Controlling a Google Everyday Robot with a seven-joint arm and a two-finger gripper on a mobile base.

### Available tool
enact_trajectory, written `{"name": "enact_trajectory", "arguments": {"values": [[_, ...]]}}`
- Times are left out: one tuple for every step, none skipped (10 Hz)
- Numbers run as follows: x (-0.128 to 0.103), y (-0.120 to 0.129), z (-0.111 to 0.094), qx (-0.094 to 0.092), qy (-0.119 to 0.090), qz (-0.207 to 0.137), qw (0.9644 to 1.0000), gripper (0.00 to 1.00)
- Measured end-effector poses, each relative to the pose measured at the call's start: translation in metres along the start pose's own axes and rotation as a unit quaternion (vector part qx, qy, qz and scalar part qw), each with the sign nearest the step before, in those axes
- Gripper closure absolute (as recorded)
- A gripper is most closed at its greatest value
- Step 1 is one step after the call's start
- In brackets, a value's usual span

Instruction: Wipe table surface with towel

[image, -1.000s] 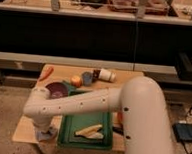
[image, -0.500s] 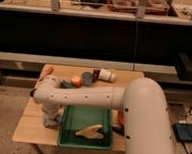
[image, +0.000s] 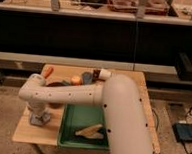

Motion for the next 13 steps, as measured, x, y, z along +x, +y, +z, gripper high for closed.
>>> {"name": "enact_trajectory", "arguments": {"values": [[0.013,-0.02,0.002,0.008,0.003,-0.028,0.9996,1.0],[0.017,-0.034,0.003,0.016,0.003,-0.045,0.9989,1.0],[0.017,-0.043,0.003,0.021,0.002,-0.056,0.9982,1.0],[0.012,-0.056,0.004,0.03,-0.004,-0.069,0.9971,1.0],[0.006,-0.059,0.004,0.035,-0.006,-0.071,0.9969,1.0],[-0.003,-0.059,0.004,0.039,-0.009,-0.07,0.9967,1.0],[-0.016,-0.058,0.002,0.042,-0.013,-0.068,0.9967,1.0],[-0.038,-0.052,-0.001,0.045,-0.016,-0.058,0.9972,1.0],[-0.054,-0.046,-0.005,0.044,-0.018,-0.048,0.9977,1.0],[-0.074,-0.037,-0.01,0.041,-0.021,-0.033,0.9984,1.0],[-0.093,-0.025,-0.016,0.033,-0.023,-0.011,0.9991,1.0],[-0.1,-0.015,-0.021,0.025,-0.022,0.004,0.9994,1.0],[-0.104,-0.002,-0.024,0.02,-0.019,0.019,0.9994,1.0]]}}
